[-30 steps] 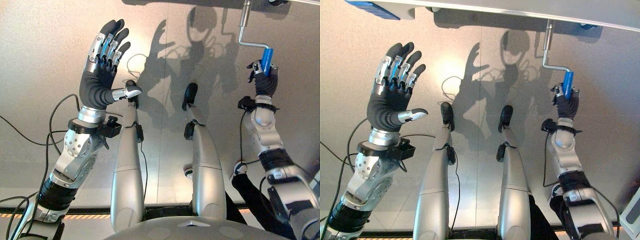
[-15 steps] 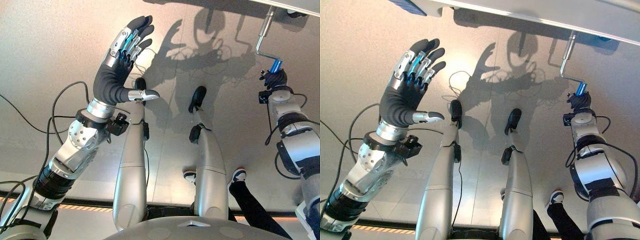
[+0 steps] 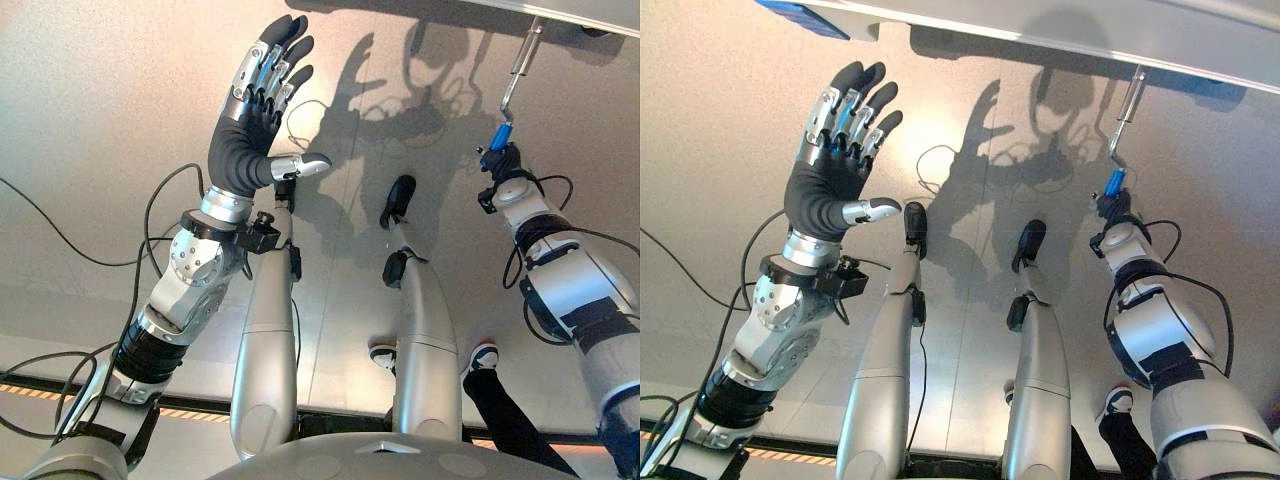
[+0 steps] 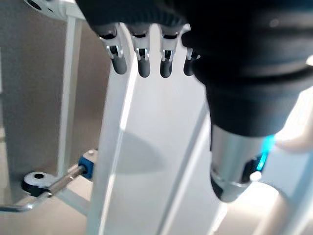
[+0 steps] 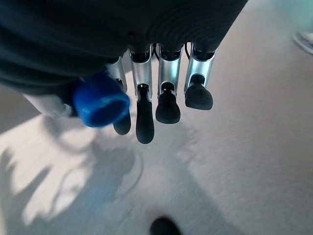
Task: Raise the hospital bed
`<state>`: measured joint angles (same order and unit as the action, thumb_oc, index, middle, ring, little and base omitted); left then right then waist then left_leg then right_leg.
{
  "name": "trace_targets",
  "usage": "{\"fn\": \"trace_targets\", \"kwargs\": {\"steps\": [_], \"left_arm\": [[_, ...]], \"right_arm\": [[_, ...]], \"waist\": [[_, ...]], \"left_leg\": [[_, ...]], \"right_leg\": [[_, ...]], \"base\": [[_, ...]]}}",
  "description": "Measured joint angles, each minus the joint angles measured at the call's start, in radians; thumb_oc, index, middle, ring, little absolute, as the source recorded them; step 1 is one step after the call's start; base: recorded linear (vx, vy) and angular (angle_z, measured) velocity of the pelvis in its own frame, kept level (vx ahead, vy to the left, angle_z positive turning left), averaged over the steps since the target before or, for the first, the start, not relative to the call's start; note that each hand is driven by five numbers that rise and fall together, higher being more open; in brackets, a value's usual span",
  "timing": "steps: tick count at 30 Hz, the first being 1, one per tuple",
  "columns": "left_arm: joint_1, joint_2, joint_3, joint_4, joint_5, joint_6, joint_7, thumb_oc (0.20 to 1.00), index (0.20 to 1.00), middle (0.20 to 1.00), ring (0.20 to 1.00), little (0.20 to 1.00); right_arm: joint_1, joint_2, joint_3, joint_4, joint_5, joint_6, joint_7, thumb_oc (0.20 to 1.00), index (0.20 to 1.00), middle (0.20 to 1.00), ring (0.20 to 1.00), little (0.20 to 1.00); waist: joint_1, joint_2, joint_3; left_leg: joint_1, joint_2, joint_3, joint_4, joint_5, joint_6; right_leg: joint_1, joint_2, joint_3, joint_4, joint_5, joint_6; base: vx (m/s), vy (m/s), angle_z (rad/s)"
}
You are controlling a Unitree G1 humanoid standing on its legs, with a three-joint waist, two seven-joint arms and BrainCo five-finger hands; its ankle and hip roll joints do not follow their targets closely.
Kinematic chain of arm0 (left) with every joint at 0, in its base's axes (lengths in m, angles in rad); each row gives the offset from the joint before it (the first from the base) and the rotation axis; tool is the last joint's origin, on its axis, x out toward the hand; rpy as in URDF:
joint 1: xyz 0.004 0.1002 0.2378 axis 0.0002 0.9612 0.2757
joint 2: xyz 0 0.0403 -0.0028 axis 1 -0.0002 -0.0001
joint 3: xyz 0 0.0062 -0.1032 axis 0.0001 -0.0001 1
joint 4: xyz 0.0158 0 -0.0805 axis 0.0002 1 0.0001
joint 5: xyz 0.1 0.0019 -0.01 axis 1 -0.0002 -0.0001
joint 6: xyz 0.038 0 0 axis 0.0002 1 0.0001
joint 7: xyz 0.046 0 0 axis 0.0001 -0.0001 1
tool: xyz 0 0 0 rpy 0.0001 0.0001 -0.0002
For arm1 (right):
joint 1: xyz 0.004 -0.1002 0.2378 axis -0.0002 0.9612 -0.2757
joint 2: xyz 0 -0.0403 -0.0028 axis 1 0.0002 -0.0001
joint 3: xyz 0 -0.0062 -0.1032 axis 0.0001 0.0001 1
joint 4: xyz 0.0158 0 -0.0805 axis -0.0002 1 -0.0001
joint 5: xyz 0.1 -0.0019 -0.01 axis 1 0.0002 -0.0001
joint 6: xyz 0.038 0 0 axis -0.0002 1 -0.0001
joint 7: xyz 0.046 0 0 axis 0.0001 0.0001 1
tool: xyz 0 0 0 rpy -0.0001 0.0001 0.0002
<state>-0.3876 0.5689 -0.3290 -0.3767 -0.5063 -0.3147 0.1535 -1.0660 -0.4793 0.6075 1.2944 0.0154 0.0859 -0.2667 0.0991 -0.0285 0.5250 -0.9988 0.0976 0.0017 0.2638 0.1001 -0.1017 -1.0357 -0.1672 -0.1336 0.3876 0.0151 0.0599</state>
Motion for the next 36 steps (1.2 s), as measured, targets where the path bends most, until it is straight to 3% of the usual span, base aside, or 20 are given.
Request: {"fn": "trace_targets", "kwargs": {"steps": [4, 10, 13, 17, 19, 25, 29, 34, 36], "left_arm": [[0.008, -0.009, 0.006, 0.002, 0.000, -0.002, 0.012, 1.000, 1.000, 1.000, 1.000, 1.000], [0.009, -0.019, 0.007, 0.005, -0.001, -0.004, 0.025, 1.000, 1.000, 1.000, 1.000, 1.000], [0.012, -0.017, 0.006, 0.004, -0.001, -0.004, 0.024, 1.000, 1.000, 1.000, 1.000, 1.000], [0.016, 0.013, 0.010, 0.004, 0.000, -0.018, 0.028, 1.000, 1.000, 1.000, 1.000, 1.000], [0.022, 0.041, 0.002, -0.005, 0.003, -0.029, 0.039, 1.000, 1.000, 1.000, 1.000, 1.000], [0.073, 0.093, 0.002, -0.015, 0.013, -0.035, 0.044, 1.000, 1.000, 1.000, 1.000, 1.000], [0.116, 0.099, 0.018, -0.038, 0.013, -0.045, 0.037, 1.000, 1.000, 1.000, 1.000, 1.000], [0.161, 0.086, 0.076, -0.051, 0.000, -0.056, 0.007, 1.000, 1.000, 1.000, 1.000, 1.000], [0.174, 0.089, 0.079, -0.068, -0.001, -0.056, -0.011, 1.000, 1.000, 1.000, 1.000, 1.000]], "right_arm": [[-0.016, 0.095, 0.020, -0.087, -0.026, -0.001, -0.002, 0.200, 0.200, 0.200, 0.200, 0.200], [-0.015, 0.108, 0.025, -0.133, -0.035, 0.002, -0.005, 0.200, 0.200, 0.200, 0.200, 0.200], [0.032, 0.080, 0.025, -0.265, -0.033, 0.009, -0.007, 0.200, 0.200, 0.200, 0.200, 0.200], [0.170, -0.018, 0.016, -0.583, -0.011, -0.004, -0.011, 0.200, 0.200, 0.200, 0.200, 0.200], [0.340, -0.061, -0.086, -0.852, 0.092, -0.074, -0.022, 0.200, 0.200, 0.200, 0.200, 0.200], [0.620, -0.034, -0.275, -1.127, 0.275, -0.257, -0.030, 0.200, 0.200, 0.200, 0.200, 0.200], [0.676, 0.023, -0.341, -1.163, 0.330, -0.319, -0.036, 0.200, 0.200, 0.200, 0.200, 0.200], [0.711, 0.120, -0.435, -1.170, 0.425, -0.396, -0.026, 0.200, 0.200, 0.200, 0.200, 0.200], [0.704, 0.113, -0.441, -1.159, 0.443, -0.413, -0.029, 0.200, 0.200, 0.200, 0.200, 0.200]], "waist": [[-0.002, 0.008, -0.003], [-0.008, 0.010, -0.006], [-0.012, 0.010, -0.006], [-0.022, 0.011, -0.006], [-0.029, 0.016, -0.004], [-0.041, 0.021, 0.000], [-0.065, 0.020, 0.001], [-0.064, 0.018, 0.003], [-0.072, 0.014, 0.005]], "left_leg": [[0.007, 0.008, -0.005, -0.003, -0.003, -0.012], [0.008, 0.010, -0.012, -0.008, 0.003, -0.018], [0.010, 0.011, -0.013, -0.008, 0.004, -0.019], [0.008, 0.013, -0.010, -0.008, 0.004, -0.019], [0.002, 0.010, -0.009, -0.009, 0.004, -0.019], [-0.004, 0.004, -0.004, -0.012, 0.003, -0.018], [-0.003, -0.006, -0.004, -0.011, 0.003, -0.012], [-0.003, -0.018, 0.001, -0.008, 0.004, -0.003], [-0.003, -0.022, 0.004, -0.004, 0.003, 0.001]], "right_leg": [[0.002, 0.007, -0.008, 0.014, -0.013, -0.009], [-0.001, 0.008, -0.016, 0.028, -0.019, -0.013], [-0.001, 0.008, -0.016, 0.032, -0.022, -0.016], [-0.006, 0.009, -0.015, 0.035, -0.022, -0.017], [-0.014, 0.006, -0.013, 0.036, -0.023, -0.017], [-0.024, 0.002, -0.005, 0.037, -0.025, -0.013], [-0.024, -0.009, -0.003, 0.044, -0.028, -0.008], [-0.027, -0.015, 0.012, 0.046, -0.024, 0.003], [-0.025, -0.019, 0.015, 0.046, -0.021, 0.007]], "base": [[-0.02, 0.022, 0.00], [0.00, 0.005, 0.00], [0.00, 0.032, 0.00], [0.00, 0.028, 0.00], [0.00, 0.039, 0.02], [0.00, 0.023, 0.00], [0.00, 0.007, 0.05], [0.00, -0.003, 0.01], [0.00, -0.020, 0.01]]}}
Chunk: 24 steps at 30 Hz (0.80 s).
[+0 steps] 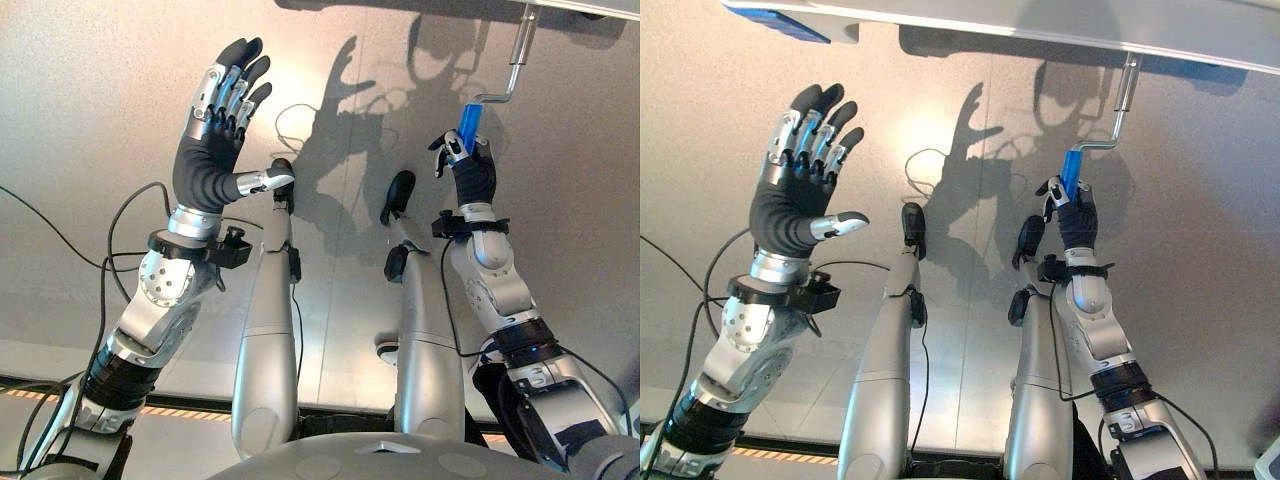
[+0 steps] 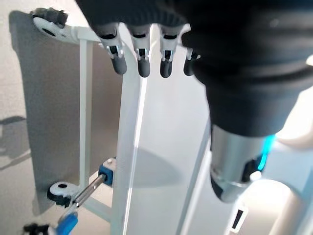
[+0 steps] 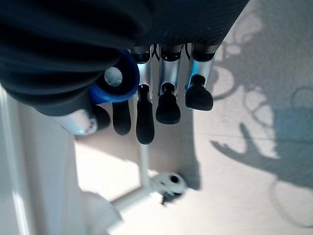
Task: Raise the hospital bed
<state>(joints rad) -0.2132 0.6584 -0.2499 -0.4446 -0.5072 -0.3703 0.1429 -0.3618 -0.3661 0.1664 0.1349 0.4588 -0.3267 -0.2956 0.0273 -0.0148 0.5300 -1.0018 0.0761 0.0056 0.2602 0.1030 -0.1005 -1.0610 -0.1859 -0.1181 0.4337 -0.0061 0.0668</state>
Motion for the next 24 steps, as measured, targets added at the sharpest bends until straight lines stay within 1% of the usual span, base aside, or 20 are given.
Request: {"fn": "trace_targets", "kwargs": {"steps": [2, 4, 5, 8, 11, 12, 13, 14, 15, 16, 17, 18, 20, 24], "left_arm": [[0.006, -0.001, 0.009, -0.009, -0.004, -0.002, -0.013, 1.000, 1.000, 1.000, 1.000, 1.000], [0.006, -0.001, 0.011, -0.009, -0.024, -0.003, -0.018, 1.000, 1.000, 1.000, 1.000, 1.000], [0.013, -0.004, 0.023, -0.009, -0.030, -0.004, -0.023, 1.000, 1.000, 1.000, 1.000, 1.000], [0.022, -0.006, 0.036, -0.009, -0.039, -0.005, -0.028, 1.000, 1.000, 1.000, 1.000, 1.000], [0.022, -0.004, 0.036, -0.010, -0.040, -0.007, -0.031, 1.000, 1.000, 1.000, 1.000, 1.000], [0.022, -0.002, 0.036, -0.010, -0.040, -0.007, -0.033, 1.000, 1.000, 1.000, 1.000, 1.000], [0.022, 0.009, 0.034, -0.012, -0.040, -0.007, -0.034, 1.000, 1.000, 1.000, 1.000, 1.000], [0.022, 0.017, 0.034, -0.013, -0.041, -0.007, -0.034, 1.000, 1.000, 1.000, 1.000, 1.000], [0.022, 0.029, 0.035, -0.017, -0.041, -0.007, -0.035, 1.000, 1.000, 1.000, 1.000, 1.000], [0.021, 0.033, 0.034, -0.017, -0.041, -0.007, -0.035, 1.000, 1.000, 1.000, 1.000, 1.000], [0.021, 0.034, 0.032, -0.017, -0.041, -0.007, -0.035, 1.000, 1.000, 1.000, 1.000, 1.000], [0.023, 0.038, 0.023, -0.017, -0.040, -0.007, -0.035, 1.000, 1.000, 1.000, 1.000, 1.000], [0.025, 0.040, 0.011, -0.018, -0.040, -0.007, -0.035, 1.000, 1.000, 1.000, 1.000, 1.000], [0.016, 0.060, -0.011, -0.018, -0.037, -0.007, -0.035, 1.000, 1.000, 1.000, 1.000, 1.000]], "right_arm": [[-0.017, -0.008, -0.003, 0.028, -0.001, -0.020, -0.003, 0.200, 0.200, 0.200, 0.200, 0.200], [-0.024, -0.008, -0.017, 0.034, -0.001, -0.036, -0.013, 0.200, 0.200, 0.200, 0.200, 0.200], [-0.036, -0.017, -0.019, 0.065, -0.003, -0.058, -0.013, 0.200, 0.200, 0.200, 0.200, 0.200], [-0.054, -0.026, -0.029, 0.112, -0.002, -0.083, -0.013, 0.200, 0.200, 0.200, 0.200, 0.200], [-0.082, -0.081, -0.036, 0.207, -0.002, -0.130, -0.015, 0.200, 0.200, 0.200, 0.200, 0.200], [-0.086, -0.101, -0.037, 0.227, -0.002, -0.133, -0.020, 0.200, 0.200, 0.200, 0.200, 0.200], [-0.107, -0.128, -0.037, 0.287, -0.003, -0.141, -0.021, 0.200, 0.200, 0.200, 0.200, 0.200], [-0.121, -0.143, -0.038, 0.323, -0.003, -0.143, -0.027, 0.200, 0.200, 0.200, 0.200, 0.200], [-0.135, -0.172, -0.053, 0.367, -0.002, -0.132, -0.055, 0.200, 0.200, 0.200, 0.200, 0.200], [-0.149, -0.195, -0.080, 0.414, -0.002, -0.119, -0.060, 0.200, 0.200, 0.200, 0.200, 0.200], [-0.165, -0.209, -0.080, 0.457, -0.002, -0.112, -0.060, 0.200, 0.200, 0.200, 0.200, 0.200], [-0.201, -0.233, -0.097, 0.542, 0.007, -0.081, -0.061, 0.200, 0.200, 0.200, 0.200, 0.200], [-0.216, -0.235, -0.100, 0.576, 0.012, -0.073, -0.061, 0.200, 0.200, 0.200, 0.200, 0.200], [-0.239, -0.236, -0.099, 0.644, 0.035, -0.059, -0.059, 0.200, 0.200, 0.200, 0.200, 0.200]], "waist": [[-0.015, -0.006, 0.003], [-0.022, -0.009, 0.002], [-0.026, -0.013, 0.004], [-0.040, -0.018, 0.004], [-0.041, -0.024, 0.004], [-0.042, -0.028, 0.003], [-0.041, -0.036, 0.003], [-0.042, -0.039, 0.003], [-0.044, -0.043, 0.004], [-0.043, -0.043, 0.004], [-0.041, -0.043, 0.003], [-0.036, -0.044, 0.003], [-0.035, -0.044, 0.003], [-0.035, -0.044, 0.004]], "left_leg": [[0.001, -0.003, 0.000, 0.011, -0.003, 0.005], [0.001, -0.006, 0.004, 0.015, -0.005, 0.008], [0.001, -0.006, 0.007, 0.021, -0.007, 0.012], [0.001, -0.008, 0.017, 0.033, -0.013, 0.021], [0.007, -0.010, 0.022, 0.039, -0.018, 0.031], [0.009, -0.012, 0.023, 0.039, -0.020, 0.037], [0.011, -0.014, 0.025, 0.039, -0.020, 0.040], [0.011, -0.015, 0.025, 0.040, -0.019, 0.042], [0.011, -0.016, 0.026, 0.039, -0.019, 0.043], [0.010, -0.018, 0.027, 0.036, -0.016, 0.046], [0.009, -0.019, 0.028, 0.036, -0.015, 0.047], [0.008, -0.021, 0.030, 0.032, -0.014, 0.049], [0.006, -0.023, 0.032, 0.028, -0.010, 0.050], [0.006, -0.028, 0.035, 0.029, -0.011, 0.051]], "right_leg": [[0.008, -0.003, -0.001, -0.002, 0.002, 0.003], [0.009, -0.006, 0.003, -0.004, 0.006, 0.007], [0.011, -0.007, 0.007, -0.006, 0.010, 0.010], [0.025, -0.009, 0.011, -0.026, 0.023, 0.017], [0.044, -0.009, 0.023, -0.062, 0.047, 0.028], [0.048, -0.009, 0.026, -0.070, 0.053, 0.031], [0.053, -0.010, 0.028, -0.079, 0.057, 0.035], [0.057, -0.010, 0.029, -0.083, 0.057, 0.035], [0.060, -0.010, 0.031, -0.092, 0.062, 0.036], [0.060, -0.011, 0.032, -0.100, 0.065, 0.037], [0.061, -0.011, 0.034, -0.104, 0.067, 0.038], [0.059, -0.011, 0.041, -0.108, 0.069, 0.040], [0.058, -0.012, 0.042, -0.109, 0.074, 0.047], [0.060, -0.018, 0.042, -0.111, 0.076, 0.046]], "base": [[0.00, 0.000, 0.00], [0.00, 0.000, 0.00], [0.00, 0.000, 0.00], [0.00, -0.015, -0.04], [0.00, -0.011, -0.06], [0.00, -0.014, -0.05], [0.00, -0.008, -0.03], [0.00, 0.000, 0.00], [0.00, 0.000, 0.00], [0.00, 0.000, 0.00], [0.00, 0.000, 0.00], [0.00, 0.000, 0.00], [0.00, 0.000, 0.00], [0.00, 0.000, 0.00]]}}
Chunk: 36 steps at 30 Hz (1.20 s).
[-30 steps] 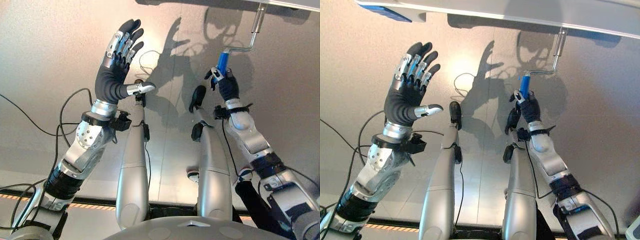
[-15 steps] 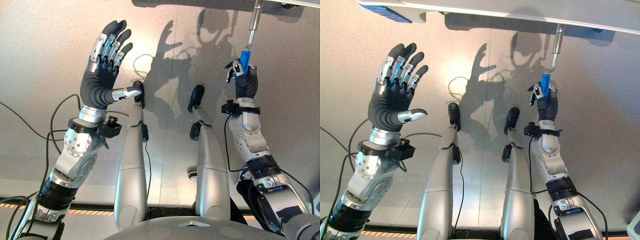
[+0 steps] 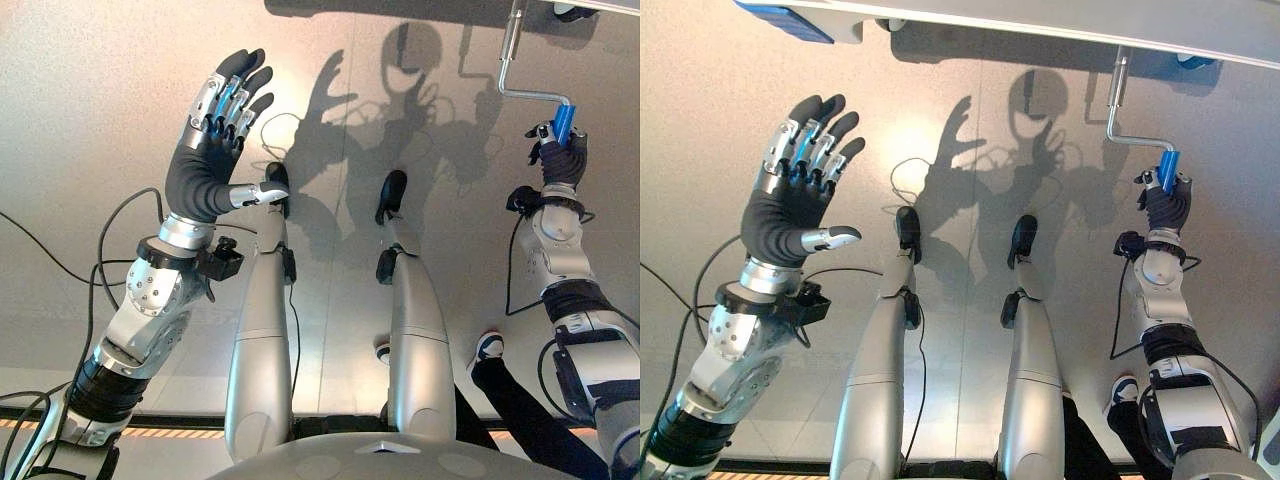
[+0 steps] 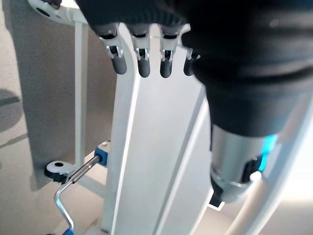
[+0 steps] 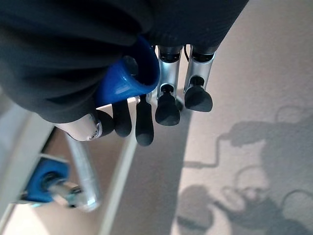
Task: Raise the hospital bed
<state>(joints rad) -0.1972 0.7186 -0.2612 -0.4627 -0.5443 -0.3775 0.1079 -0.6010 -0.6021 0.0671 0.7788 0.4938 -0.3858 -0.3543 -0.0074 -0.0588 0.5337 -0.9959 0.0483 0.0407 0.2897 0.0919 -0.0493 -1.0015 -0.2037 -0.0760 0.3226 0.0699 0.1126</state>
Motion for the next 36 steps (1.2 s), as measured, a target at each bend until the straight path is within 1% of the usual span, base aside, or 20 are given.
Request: {"fn": "trace_targets", "kwargs": {"steps": [4, 7, 9, 10, 12, 13, 14, 15, 16, 17, 18, 20, 22, 23, 24, 25, 28, 30, 33, 36], "left_arm": [[-0.038, 0.011, -0.011, 0.000, 0.000, 0.000, 0.002, 1.000, 1.000, 1.000, 1.000, 1.000], [-0.048, 0.018, -0.041, 0.001, 0.002, 0.000, 0.003, 1.000, 1.000, 1.000, 1.000, 1.000], [-0.050, 0.039, -0.057, 0.001, 0.002, 0.000, 0.004, 1.000, 1.000, 1.000, 1.000, 1.000], [-0.060, 0.050, -0.073, 0.001, 0.002, 0.000, 0.002, 1.000, 1.000, 1.000, 1.000, 1.000], [-0.072, 0.044, -0.083, 0.002, 0.000, 0.001, -0.001, 1.000, 1.000, 1.000, 1.000, 1.000], [-0.075, 0.043, -0.086, 0.002, -0.001, 0.001, -0.004, 1.000, 1.000, 1.000, 1.000, 1.000], [-0.084, 0.035, -0.090, 0.007, -0.002, 0.002, -0.009, 1.000, 1.000, 1.000, 1.000, 1.000], [-0.088, 0.028, -0.087, 0.007, -0.003, 0.002, -0.010, 1.000, 1.000, 1.000, 1.000, 1.000], [-0.094, 0.017, -0.089, 0.009, -0.003, 0.002, -0.012, 1.000, 1.000, 1.000, 1.000, 1.000], [-0.104, -0.001, -0.090, 0.014, -0.004, 0.005, -0.014, 1.000, 1.000, 1.000, 1.000, 1.000], [-0.111, -0.008, -0.089, 0.014, -0.006, 0.009, -0.014, 1.000, 1.000, 1.000, 1.000, 1.000], [-0.127, -0.055, -0.088, 0.025, -0.016, 0.022, -0.013, 1.000, 1.000, 1.000, 1.000, 1.000], [-0.131, -0.082, -0.089, 0.035, -0.017, 0.038, -0.010, 1.000, 1.000, 1.000, 1.000, 1.000], [-0.130, -0.090, -0.088, 0.035, -0.017, 0.041, -0.008, 1.000, 1.000, 1.000, 1.000, 1.000], [-0.134, -0.112, -0.087, 0.039, -0.017, 0.044, -0.001, 1.000, 1.000, 1.000, 1.000, 1.000], [-0.131, -0.115, -0.084, 0.040, -0.017, 0.044, 0.002, 1.000, 1.000, 1.000, 1.000, 1.000], [-0.140, -0.119, -0.088, 0.058, -0.017, 0.057, 0.010, 1.000, 1.000, 1.000, 1.000, 1.000], [-0.155, -0.129, -0.080, 0.060, -0.017, 0.062, 0.020, 1.000, 1.000, 1.000, 1.000, 1.000], [-0.158, -0.139, -0.078, 0.062, -0.017, 0.063, 0.030, 1.000, 1.000, 1.000, 1.000, 1.000], [-0.154, -0.141, -0.070, 0.071, -0.017, 0.061, 0.032, 1.000, 1.000, 1.000, 1.000, 1.000]], "right_arm": [[-0.055, 0.000, 0.002, 0.102, 0.020, 0.019, 0.016, 0.200, 0.200, 0.200, 0.200, 0.200], [-0.081, -0.001, 0.007, 0.168, 0.047, 0.039, 0.024, 0.200, 0.200, 0.200, 0.200, 0.200], [-0.157, -0.009, 0.056, 0.307, 0.045, 0.072, 0.041, 0.200, 0.200, 0.200, 0.200, 0.200], [-0.214, -0.027, 0.123, 0.392, 0.038, 0.117, 0.053, 0.200, 0.200, 0.200, 0.200, 0.200], [-0.258, -0.044, 0.142, 0.462, 0.006, 0.162, 0.080, 0.200, 0.200, 0.200, 0.200, 0.200], [-0.290, -0.033, 0.166, 0.494, -0.010, 0.189, 0.090, 0.200, 0.200, 0.200, 0.200, 0.200], [-0.328, -0.038, 0.234, 0.534, -0.049, 0.224, 0.096, 0.200, 0.200, 0.200, 0.200, 0.200], [-0.339, -0.036, 0.234, 0.544, -0.065, 0.237, 0.098, 0.200, 0.200, 0.200, 0.200, 0.200], [-0.346, -0.040, 0.233, 0.549, -0.076, 0.244, 0.099, 0.200, 0.200, 0.200, 0.200, 0.200], [-0.366, -0.038, 0.246, 0.560, -0.106, 0.257, 0.106, 0.200, 0.200, 0.200, 0.200, 0.200], [-0.379, -0.036, 0.259, 0.561, -0.119, 0.266, 0.106, 0.200, 0.200, 0.200, 0.200, 0.200], [-0.432, -0.007, 0.292, 0.604, -0.167, 0.323, 0.103, 0.200, 0.200, 0.200, 0.200, 0.200], [-0.457, 0.013, 0.329, 0.612, -0.225, 0.366, 0.097, 0.200, 0.200, 0.200, 0.200, 0.200], [-0.468, 0.018, 0.345, 0.615, -0.251, 0.378, 0.096, 0.200, 0.200, 0.200, 0.200, 0.200], [-0.462, 0.023, 0.374, 0.620, -0.279, 0.407, 0.096, 0.200, 0.200, 0.200, 0.200, 0.200], [-0.468, 0.026, 0.374, 0.622, -0.288, 0.412, 0.099, 0.200, 0.200, 0.200, 0.200, 0.200], [-0.475, 0.062, 0.390, 0.610, -0.331, 0.422, 0.096, 0.200, 0.200, 0.200, 0.200, 0.200], [-0.484, 0.099, 0.462, 0.557, -0.384, 0.434, 0.096, 0.200, 0.200, 0.200, 0.200, 0.200], [-0.480, 0.150, 0.519, 0.470, -0.426, 0.448, 0.091, 0.200, 0.200, 0.200, 0.200, 0.200], [-0.433, 0.129, 0.530, 0.347, -0.428, 0.447, 0.084, 0.200, 0.200, 0.200, 0.200, 0.200]], "waist": [[0.002, 0.000, 0.000], [0.021, 0.000, 0.000], [0.030, 0.000, 0.000], [0.037, 0.001, 0.000], [0.051, 0.002, 0.000], [0.061, 0.002, 0.000], [0.057, 0.004, -0.001], [0.062, 0.004, -0.001], [0.058, 0.004, -0.001], [0.070, 0.006, -0.001], [0.071, 0.007, -0.001], [0.079, 0.021, -0.001], [0.090, 0.025, -0.003], [0.099, 0.029, -0.002], [0.109, 0.038, -0.006], [0.110, 0.049, -0.005], [0.132, 0.058, -0.006], [0.135, 0.070, -0.007], [0.132, 0.072, -0.012], [0.125, 0.072, -0.013]], "left_leg": [[0.003, -0.005, 0.004, 0.001, -0.003, 0.004], [0.012, -0.006, 0.005, 0.002, -0.004, 0.005], [0.018, -0.007, 0.005, 0.003, -0.003, 0.006], [0.019, -0.007, 0.005, 0.004, -0.003, 0.006], [0.018, -0.007, 0.006, 0.003, -0.003, 0.007], [0.017, -0.008, 0.004, 0.001, -0.002, 0.006], [0.015, -0.006, 0.004, 0.001, -0.003, 0.006], [0.013, -0.005, 0.003, 0.002, -0.003, 0.005], [0.009, -0.005, 0.005, 0.002, -0.003, 0.005], [-0.001, -0.004, 0.004, 0.003, -0.002, 0.004], [-0.009, -0.006, 0.004, 0.007, -0.002, 0.003], [-0.026, -0.003, -0.017, 0.018, -0.004, -0.009], [-0.029, 0.005, -0.023, 0.019, -0.004, -0.018], [-0.032, 0.007, -0.027, 0.020, -0.006, -0.021], [-0.038, 0.010, -0.042, 0.021, -0.006, -0.031], [-0.043, 0.012, -0.047, 0.025, -0.008, -0.034], [-0.050, 0.017, -0.059, 0.025, -0.008, -0.046], [-0.064, 0.022, -0.072, 0.034, -0.008, -0.051], [-0.059, 0.025, -0.080, 0.040, -0.012, -0.058], [-0.056, 0.027, -0.083, 0.045, -0.010, -0.062]], "right_leg": [[0.005, -0.007, 0.000, -0.004, 0.000, 0.003], [0.014, -0.008, 0.001, -0.006, 0.003, 0.005], [0.022, -0.008, 0.001, -0.007, 0.003, 0.006], [0.023, -0.008, 0.002, -0.007, 0.003, 0.007], [0.020, -0.009, 0.002, -0.007, 0.004, 0.006], [0.020, -0.008, 0.000, -0.006, 0.004, 0.006], [0.020, -0.007, -0.001, -0.008, 0.005, 0.006], [0.016, -0.007, -0.001, -0.007, 0.005, 0.006], [0.012, -0.006, 0.000, -0.007, 0.005, 0.006], [-0.001, -0.005, 0.000, -0.002, 0.004, 0.003], [-0.011, -0.005, 0.000, 0.005, 0.003, 0.001], [-0.026, 0.002, -0.014, 0.029, -0.014, -0.008], [-0.038, 0.005, -0.025, 0.056, -0.031, -0.017], [-0.041, 0.007, -0.027, 0.067, -0.040, -0.020], [-0.052, 0.009, -0.038, 0.085, -0.053, -0.028], [-0.053, 0.009, -0.048, 0.094, -0.062, -0.031], [-0.074, 0.006, -0.055, 0.133, -0.088, -0.043], [-0.085, 0.008, -0.071, 0.152, -0.100, -0.050], [-0.081, 0.009, -0.078, 0.172, -0.114, -0.055], [-0.081, 0.010, -0.077, 0.182, -0.115, -0.059]], "base": [[0.00, 0.000, 0.00], [0.00, 0.000, 0.00], [0.00, 0.000, 0.00], [0.00, 0.000, 0.00], [0.00, 0.000, 0.00], [0.00, 0.000, 0.00], [0.00, 0.000, 0.00], [0.00, 0.000, 0.00], [0.05, -0.020, -0.03], [0.00, -0.017, -0.03], [0.05, -0.011, -0.02], [0.00, -0.002, 0.02], [-0.03, -0.002, 0.06], [0.05, 0.014, 0.08], [-0.05, 0.007, 0.10], [0.05, 0.011, 0.12], [-0.01, 0.026, 0.07], [0.04, 0.033, 0.08], [0.03, 0.013, 0.05], [-0.03, 0.034, 0.00]]}}
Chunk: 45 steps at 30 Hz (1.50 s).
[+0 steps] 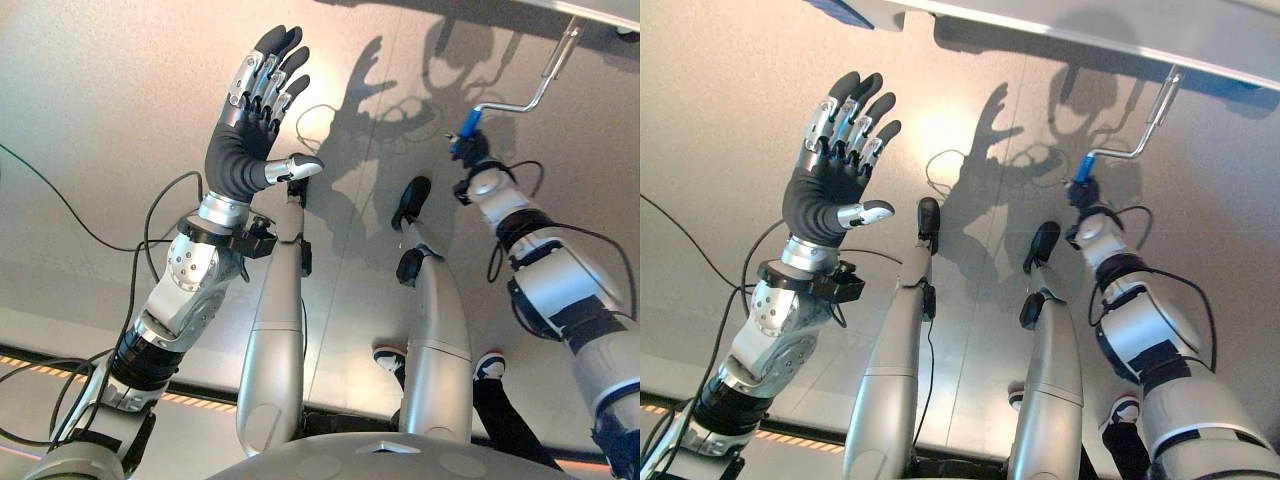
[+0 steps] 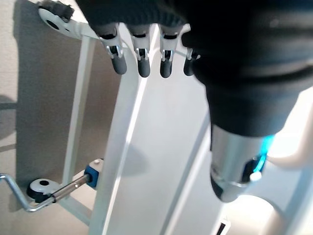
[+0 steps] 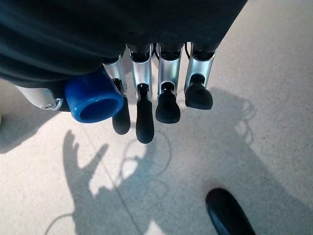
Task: Raise the hospital bed
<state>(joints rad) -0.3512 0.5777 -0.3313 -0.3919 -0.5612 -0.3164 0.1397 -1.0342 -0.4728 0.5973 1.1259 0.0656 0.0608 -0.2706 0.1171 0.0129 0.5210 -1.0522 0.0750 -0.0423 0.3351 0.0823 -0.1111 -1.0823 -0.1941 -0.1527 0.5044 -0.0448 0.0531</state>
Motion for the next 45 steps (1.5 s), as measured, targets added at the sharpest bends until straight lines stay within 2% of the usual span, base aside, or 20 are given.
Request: {"fn": "trace_targets", "kwargs": {"steps": [4, 8, 10, 11, 12, 15, 16, 17, 19, 21, 29, 31, 35, 39, 40, 43, 45], "left_arm": [[0.015, 0.005, 0.008, 0.000, 0.000, -0.004, 0.006, 1.000, 1.000, 1.000, 1.000, 1.000], [0.036, 0.016, 0.007, -0.004, 0.000, -0.023, 0.010, 1.000, 1.000, 1.000, 1.000, 1.000], [0.033, 0.022, 0.003, -0.003, 0.001, -0.025, 0.020, 1.000, 1.000, 1.000, 1.000, 1.000], [0.032, 0.024, 0.004, -0.003, 0.001, -0.025, 0.023, 1.000, 1.000, 1.000, 1.000, 1.000], [0.026, 0.031, -0.001, -0.010, 0.010, -0.029, 0.032, 1.000, 1.000, 1.000, 1.000, 1.000], [0.039, 0.049, 0.002, -0.015, 0.037, -0.033, 0.044, 1.000, 1.000, 1.000, 1.000, 1.000], [0.046, 0.064, 0.004, -0.018, 0.037, -0.038, 0.047, 1.000, 1.000, 1.000, 1.000, 1.000], [0.052, 0.072, 0.006, -0.021, 0.037, -0.038, 0.047, 1.000, 1.000, 1.000, 1.000, 1.000], [0.102, 0.081, 0.025, -0.025, 0.037, -0.042, 0.044, 1.000, 1.000, 1.000, 1.000, 1.000], [0.131, 0.082, 0.040, -0.047, 0.037, -0.046, 0.032, 1.000, 1.000, 1.000, 1.000, 1.000], [0.173, 0.055, 0.083, -0.067, 0.024, -0.048, -0.017, 1.000, 1.000, 1.000, 1.000, 1.000], [0.173, 0.055, 0.082, -0.068, 0.024, -0.046, -0.023, 1.000, 1.000, 1.000, 1.000, 1.000], [0.174, 0.060, 0.085, -0.068, 0.024, -0.045, -0.024, 1.000, 1.000, 1.000, 1.000, 1.000], [0.175, 0.061, 0.078, -0.068, 0.023, -0.045, -0.024, 1.000, 1.000, 1.000, 1.000, 1.000], [0.175, 0.068, 0.073, -0.068, 0.019, -0.044, -0.024, 1.000, 1.000, 1.000, 1.000, 1.000], [0.170, 0.087, 0.058, -0.068, 0.015, -0.043, -0.023, 1.000, 1.000, 1.000, 1.000, 1.000], [0.151, 0.115, 0.016, -0.070, 0.016, -0.042, -0.025, 1.000, 1.000, 1.000, 1.000, 1.000]], "right_arm": [[0.026, -0.003, 0.014, -0.109, -0.010, -0.005, 0.003, 0.200, 0.200, 0.200, 0.200, 0.200], [0.092, -0.021, 0.011, -0.300, -0.001, -0.021, 0.006, 0.200, 0.200, 0.200, 0.200, 0.200], [0.189, -0.066, -0.022, -0.489, 0.062, -0.054, 0.003, 0.200, 0.200, 0.200, 0.200, 0.200], [0.209, -0.069, -0.032, -0.522, 0.075, -0.062, 0.002, 0.200, 0.200, 0.200, 0.200, 0.200], [0.296, -0.107, -0.086, -0.682, 0.117, -0.072, -0.001, 0.200, 0.200, 0.200, 0.200, 0.200], [0.463, -0.113, -0.204, -0.881, 0.157, -0.163, -0.021, 0.200, 0.200, 0.200, 0.200, 0.200], [0.523, -0.097, -0.239, -0.931, 0.176, -0.194, -0.030, 0.200, 0.200, 0.200, 0.200, 0.200], [0.549, -0.081, -0.271, -0.962, 0.181, -0.205, -0.026, 0.200, 0.200, 0.200, 0.200, 0.200], [0.638, -0.017, -0.334, -1.002, 0.209, -0.274, -0.043, 0.200, 0.200, 0.200, 0.200, 0.200], [0.674, 0.010, -0.380, -1.027, 0.239, -0.317, -0.045, 0.200, 0.200, 0.200, 0.200, 0.200], [0.692, 0.113, -0.519, -0.993, 0.335, -0.426, -0.066, 0.200, 0.200, 0.200, 0.200, 0.200], [0.678, 0.111, -0.519, -0.962, 0.344, -0.431, -0.067, 0.200, 0.200, 0.200, 0.200, 0.200], [0.653, 0.103, -0.520, -0.872, 0.347, -0.460, -0.086, 0.200, 0.200, 0.200, 0.200, 0.200], [0.574, 0.058, -0.528, -0.667, 0.347, -0.484, -0.147, 0.200, 0.200, 0.200, 0.200, 0.200], [0.482, 0.016, -0.534, -0.470, 0.355, -0.486, -0.165, 0.200, 0.200, 0.200, 0.200, 0.200], [0.377, -0.017, -0.542, -0.262, 0.385, -0.459, -0.161, 0.200, 0.200, 0.200, 0.200, 0.200], [0.299, -0.023, -0.523, -0.105, 0.464, -0.420, -0.134, 0.200, 0.200, 0.200, 0.200, 0.200]], "waist": [[-0.007, 0.003, -0.002], [-0.024, 0.006, -0.004], [-0.025, 0.009, -0.004], [-0.025, 0.009, -0.004], [-0.023, 0.012, -0.002], [-0.030, 0.019, 0.002], [-0.052, 0.019, 0.002], [-0.047, 0.019, 0.002], [-0.073, 0.016, 0.005], [-0.080, 0.016, 0.005], [-0.124, 0.008, 0.008], [-0.132, -0.018, 0.012], [-0.133, -0.038, 0.016], [-0.132, -0.048, 0.013], [-0.130, -0.051, 0.013], [-0.123, -0.052, 0.014], [-0.103, -0.052, 0.014]], "left_leg": [[0.012, 0.013, 0.010, -0.001, -0.005, -0.008], [0.018, 0.029, 0.017, -0.005, -0.002, -0.015], [0.016, 0.032, 0.021, -0.012, -0.001, -0.019], [0.015, 0.032, 0.022, -0.012, -0.001, -0.019], [0.008, 0.030, 0.025, -0.015, -0.001, -0.019], [0.004, 0.025, 0.029, -0.016, -0.002, -0.018], [0.008, 0.023, 0.031, -0.015, -0.003, -0.017], [0.010, 0.023, 0.032, -0.015, -0.005, -0.016], [0.030, 0.018, 0.038, -0.007, -0.009, -0.012], [0.036, 0.016, 0.044, -0.007, -0.009, -0.008], [0.071, 0.003, 0.075, -0.019, -0.014, 0.022], [0.083, 0.004, 0.092, -0.024, -0.015, 0.028], [0.099, 0.004, 0.097, -0.041, -0.012, 0.034], [0.117, 0.000, 0.100, -0.061, -0.007, 0.041], [0.121, 0.000, 0.101, -0.066, -0.005, 0.043], [0.124, -0.002, 0.099, -0.070, -0.001, 0.046], [0.137, -0.005, 0.099, -0.072, 0.001, 0.047]], "right_leg": [[-0.003, 0.004, -0.003, 0.012, -0.006, -0.006], [-0.005, 0.017, -0.003, 0.012, -0.002, -0.020], [-0.015, 0.020, 0.001, 0.014, -0.003, -0.024], [-0.017, 0.020, 0.003, 0.014, -0.003, -0.024], [-0.030, 0.018, 0.006, 0.015, -0.003, -0.024], [-0.035, 0.014, 0.012, 0.017, -0.003, -0.021], [-0.033, 0.015, 0.013, 0.017, -0.004, -0.020], [-0.030, 0.015, 0.014, 0.018, -0.006, -0.018], [-0.012, 0.013, 0.023, 0.020, -0.005, -0.013], [-0.006, 0.014, 0.034, 0.011, 0.003, -0.007], [0.044, 0.009, 0.061, -0.070, 0.051, 0.022], [0.061, 0.012, 0.070, -0.106, 0.073, 0.028], [0.087, 0.012, 0.074, -0.145, 0.091, 0.034], [0.114, 0.011, 0.071, -0.189, 0.111, 0.040], [0.124, 0.010, 0.070, -0.204, 0.120, 0.042], [0.134, 0.008, 0.065, -0.218, 0.128, 0.043], [0.148, 0.004, 0.064, -0.224, 0.130, 0.045]], "base": [[0.00, 0.032, -0.10], [-0.01, 0.042, -0.08], [0.00, 0.026, -0.04], [0.00, 0.000, 0.00], [0.00, 0.000, 0.00], [0.00, 0.000, 0.00], [0.05, 0.008, 0.01], [0.00, 0.000, 0.00], [-0.03, 0.006, 0.00], [0.00, 0.003, -0.05], [0.00, -0.006, -0.06], [0.00, -0.035, -0.13], [0.00, -0.035, -0.05], [0.00, -0.008, 0.00], [0.00, -0.030, 0.00], [0.00, -0.011, 0.00], [0.00, -0.031, 0.02]]}}
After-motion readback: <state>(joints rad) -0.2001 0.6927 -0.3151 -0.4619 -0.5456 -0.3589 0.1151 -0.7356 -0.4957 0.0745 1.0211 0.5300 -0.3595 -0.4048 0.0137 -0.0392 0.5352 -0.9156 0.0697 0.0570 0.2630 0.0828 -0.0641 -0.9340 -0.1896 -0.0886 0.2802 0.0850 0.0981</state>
